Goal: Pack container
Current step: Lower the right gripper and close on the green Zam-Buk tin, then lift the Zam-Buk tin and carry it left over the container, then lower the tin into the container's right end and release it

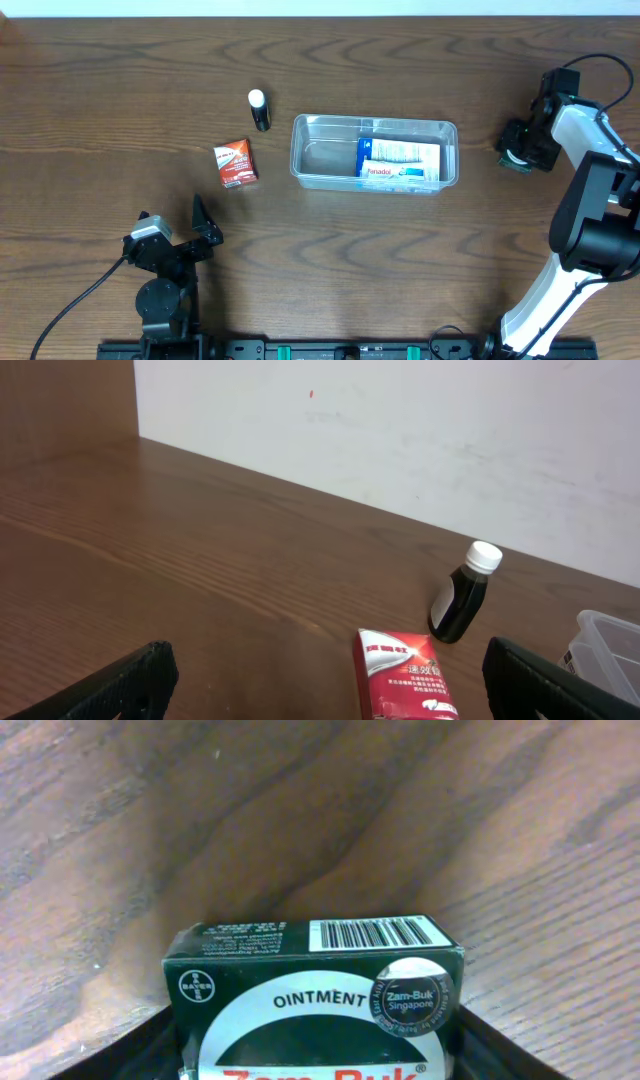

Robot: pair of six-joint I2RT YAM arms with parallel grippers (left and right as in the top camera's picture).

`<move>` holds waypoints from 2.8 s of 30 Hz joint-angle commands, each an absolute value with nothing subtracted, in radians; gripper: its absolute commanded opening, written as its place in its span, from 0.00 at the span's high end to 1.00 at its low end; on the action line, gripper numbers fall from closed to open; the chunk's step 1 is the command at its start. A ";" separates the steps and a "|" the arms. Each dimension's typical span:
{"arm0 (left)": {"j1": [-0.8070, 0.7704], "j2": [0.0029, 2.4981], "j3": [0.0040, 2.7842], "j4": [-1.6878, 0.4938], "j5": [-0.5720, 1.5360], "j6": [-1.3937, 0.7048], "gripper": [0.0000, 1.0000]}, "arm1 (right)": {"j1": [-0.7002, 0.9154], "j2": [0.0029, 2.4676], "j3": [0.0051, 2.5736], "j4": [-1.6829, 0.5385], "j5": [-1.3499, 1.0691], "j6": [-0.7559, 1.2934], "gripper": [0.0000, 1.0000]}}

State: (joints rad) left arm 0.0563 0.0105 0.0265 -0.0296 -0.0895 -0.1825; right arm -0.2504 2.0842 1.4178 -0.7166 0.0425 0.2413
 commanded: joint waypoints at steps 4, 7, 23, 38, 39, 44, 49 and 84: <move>0.059 0.004 0.004 -0.064 -0.116 -0.176 0.02 | -0.261 2.104 1.412 -0.726 0.052 0.238 0.49; 0.059 0.004 0.004 -0.064 -0.116 -0.176 0.02 | -0.261 2.104 1.427 -0.745 0.052 0.238 0.48; 0.059 0.004 0.004 -0.064 -0.116 -0.176 0.02 | -0.106 2.036 1.932 -1.243 0.006 0.230 0.54; 0.059 0.004 0.004 -0.064 -0.116 -0.176 0.02 | 0.251 1.980 1.993 -1.310 -0.040 0.294 0.53; 0.059 0.004 0.004 -0.064 -0.116 -0.176 0.02 | 0.271 1.981 1.993 -1.310 -0.015 0.310 0.53; 0.059 0.004 0.004 -0.064 -0.116 -0.176 0.02 | 0.340 1.982 1.984 -1.326 0.088 0.360 0.53; 0.059 0.004 0.004 -0.064 -0.116 -0.176 0.02 | 0.356 1.982 1.930 -1.319 0.116 0.388 0.51; 0.059 0.004 0.004 -0.064 -0.116 -0.176 0.02 | 0.297 1.982 1.578 -0.982 0.247 0.408 0.55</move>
State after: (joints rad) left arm 0.0563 0.0105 0.0265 -0.0296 -0.0895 -0.1825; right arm 0.3023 1.9942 1.5841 -0.9848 0.1810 0.3916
